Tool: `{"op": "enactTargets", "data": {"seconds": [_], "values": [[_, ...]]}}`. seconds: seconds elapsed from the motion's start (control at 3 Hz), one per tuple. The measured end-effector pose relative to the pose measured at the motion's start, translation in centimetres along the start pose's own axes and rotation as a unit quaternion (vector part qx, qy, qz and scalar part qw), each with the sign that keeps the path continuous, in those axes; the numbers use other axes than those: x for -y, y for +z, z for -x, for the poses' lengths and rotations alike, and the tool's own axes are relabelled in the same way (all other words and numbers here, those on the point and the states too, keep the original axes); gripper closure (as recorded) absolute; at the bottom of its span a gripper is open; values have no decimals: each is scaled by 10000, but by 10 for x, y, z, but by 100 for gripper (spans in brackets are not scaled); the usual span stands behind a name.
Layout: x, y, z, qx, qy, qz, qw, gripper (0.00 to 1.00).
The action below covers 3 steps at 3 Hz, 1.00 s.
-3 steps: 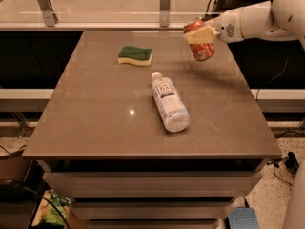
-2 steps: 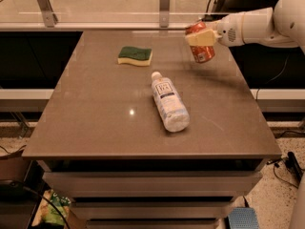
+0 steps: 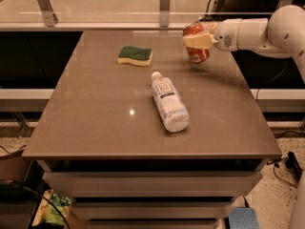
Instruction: Place coke can upright
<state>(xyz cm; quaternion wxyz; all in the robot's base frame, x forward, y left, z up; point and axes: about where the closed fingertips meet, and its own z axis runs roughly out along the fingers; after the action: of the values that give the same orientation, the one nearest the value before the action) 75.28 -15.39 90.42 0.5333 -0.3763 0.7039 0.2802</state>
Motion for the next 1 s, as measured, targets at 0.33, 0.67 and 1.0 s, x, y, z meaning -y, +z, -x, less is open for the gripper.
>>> {"op": "enactTargets", "data": {"seconds": [0.33, 0.67, 1.0], "values": [[5, 7, -1, 246, -98, 104, 9996, 100], [10, 8, -2, 550, -138, 204, 9982, 100], [15, 5, -7, 819, -98, 278, 9962, 100]]}}
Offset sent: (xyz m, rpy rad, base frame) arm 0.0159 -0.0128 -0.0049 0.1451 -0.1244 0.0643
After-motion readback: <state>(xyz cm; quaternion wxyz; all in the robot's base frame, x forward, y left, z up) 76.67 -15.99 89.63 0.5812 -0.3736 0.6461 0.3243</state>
